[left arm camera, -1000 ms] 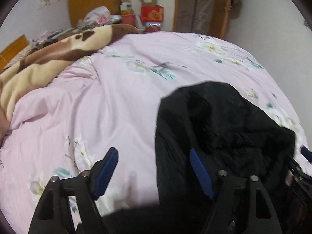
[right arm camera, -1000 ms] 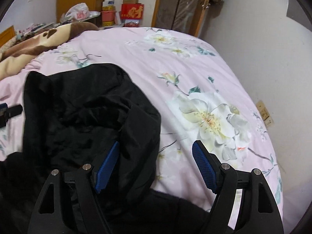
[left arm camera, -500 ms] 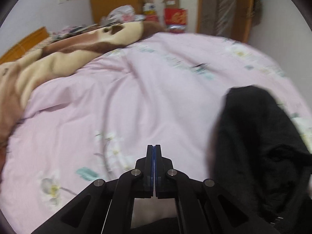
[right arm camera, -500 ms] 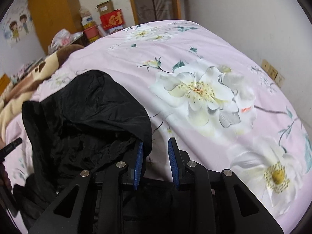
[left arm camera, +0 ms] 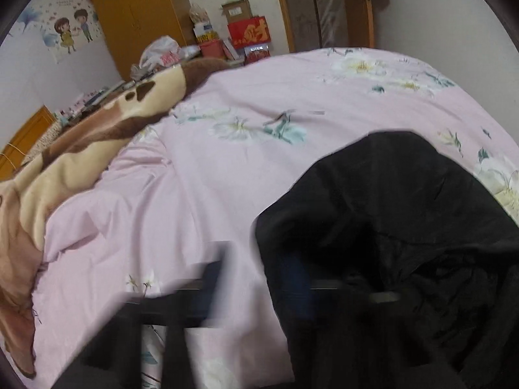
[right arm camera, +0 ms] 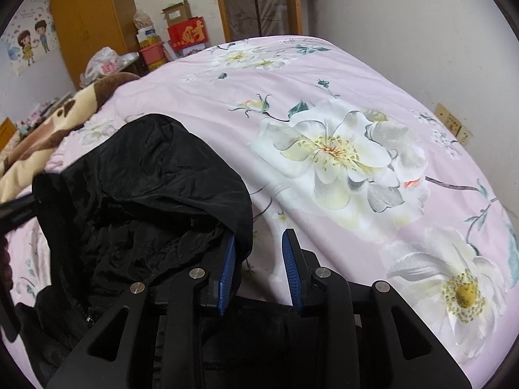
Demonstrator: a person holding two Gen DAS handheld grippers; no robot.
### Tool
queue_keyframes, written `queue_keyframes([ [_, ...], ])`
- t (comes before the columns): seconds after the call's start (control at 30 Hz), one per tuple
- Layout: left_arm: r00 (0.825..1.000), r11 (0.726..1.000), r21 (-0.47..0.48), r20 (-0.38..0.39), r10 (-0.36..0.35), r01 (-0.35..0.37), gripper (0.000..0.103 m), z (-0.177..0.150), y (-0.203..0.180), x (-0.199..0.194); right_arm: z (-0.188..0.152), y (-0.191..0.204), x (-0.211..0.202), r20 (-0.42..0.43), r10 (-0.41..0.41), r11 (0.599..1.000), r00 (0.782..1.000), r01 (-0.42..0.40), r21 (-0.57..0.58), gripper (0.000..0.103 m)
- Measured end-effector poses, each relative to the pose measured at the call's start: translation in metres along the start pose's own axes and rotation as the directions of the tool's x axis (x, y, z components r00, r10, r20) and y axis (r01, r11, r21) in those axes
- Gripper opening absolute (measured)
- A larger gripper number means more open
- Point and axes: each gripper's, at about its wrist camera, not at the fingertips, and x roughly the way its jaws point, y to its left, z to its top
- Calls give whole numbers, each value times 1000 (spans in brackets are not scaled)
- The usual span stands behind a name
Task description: Fold large clothes
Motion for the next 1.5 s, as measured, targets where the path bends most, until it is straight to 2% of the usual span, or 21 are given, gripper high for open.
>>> queue_keyframes([
  [0.1, 999, 998, -47, 28, -27, 28, 4, -10, 17, -6, -2, -16, -2, 0, 76, 992, 997, -76, 96, 15],
  [0.23, 995, 993, -73, 63, -83, 88, 4, -27, 37, -18, -8, -28, -7, 2, 87, 986, 996, -87, 140, 10],
  [0.33, 993, 984, -133, 13, -117, 118, 4, -44, 50, -6, -12, -46, -4, 0, 145, 953, 989, -140, 267, 10],
  [0.4, 995, 991, -101, -49, -92, 86, 4, -58, 44, 12, -14, -49, 6, -38, 124, 952, 992, -108, 288, 10],
  [0.5, 996, 998, -34, -68, -54, 52, 7, -66, 33, 21, -19, -42, 17, -89, 72, 965, 993, -47, 258, 11],
  [0.57, 994, 998, -17, -87, -61, 60, 8, -66, 30, 20, -19, -43, 22, -121, 57, 968, 991, -25, 249, 18],
  [0.6, 993, 997, -10, -86, -78, 77, 12, -66, 30, 17, -18, -45, 19, -117, 38, 965, 992, -6, 264, 29],
  [0.63, 990, 994, -1, -82, -112, 112, 26, -65, 31, 13, -18, -46, 14, -102, 26, 963, 994, 3, 270, 37],
  [0.67, 985, 988, 2, -69, -155, 156, 45, -65, 35, 6, -16, -45, 9, -92, 21, 964, 996, 4, 265, 39],
  [0.73, 970, 970, -36, -14, -241, 240, 61, -64, 51, -9, -13, -44, -1, -66, 32, 970, 997, -15, 241, 40],
  [0.8, 944, 940, -91, 26, -328, 329, 65, -63, 71, -24, -11, -41, -7, -67, 27, 980, 997, -13, 198, 40],
  [0.87, 939, 933, -107, 58, -338, 342, 75, -59, 86, -35, -7, -37, -18, -38, -15, 988, 999, 21, 155, 40],
  [0.93, 944, 940, -96, 79, -320, 326, 76, -52, 93, -41, -4, -34, -28, -10, -20, 990, 1000, 22, 139, 40],
  [1.07, 941, 924, -177, 57, -333, 338, 76, -29, 102, -31, 12, -21, -44, 89, -53, 991, 995, 42, 128, 41],
  [1.13, 942, 925, -179, 39, -334, 335, 76, -18, 99, -21, 25, -11, -43, 126, -60, 993, 990, 46, 110, 53],
  [1.23, 943, 934, -140, 13, -331, 330, 76, -1, 79, -9, 45, 4, -31, 125, -34, 998, 992, 26, 59, 55],
  [1.3, 943, 938, -108, -13, -333, 329, 76, 4, 64, -2, 59, 17, -12, 74, 34, 999, 997, -36, 27, 55],
  [1.37, 940, 939, -86, -47, -338, 334, 76, 7, 50, 7, 68, 26, 9, 9, 64, 998, 998, -64, -3, 55],
  [1.43, 943, 947, -58, -87, -320, 316, 76, 6, 39, 17, 68, 33, 24, -52, 67, 996, 996, -70, -47, 55],
  [1.47, 947, 952, -44, -94, -306, 303, 76, 5, 35, 20, 64, 35, 36, -108, 19, 998, 994, -26, -62, 55],
  [1.5, 951, 956, -35, -101, -292, 290, 76, 4, 33, 21, 62, 35, 40, -118, 22, 998, 993, -29, -55, 55],
])
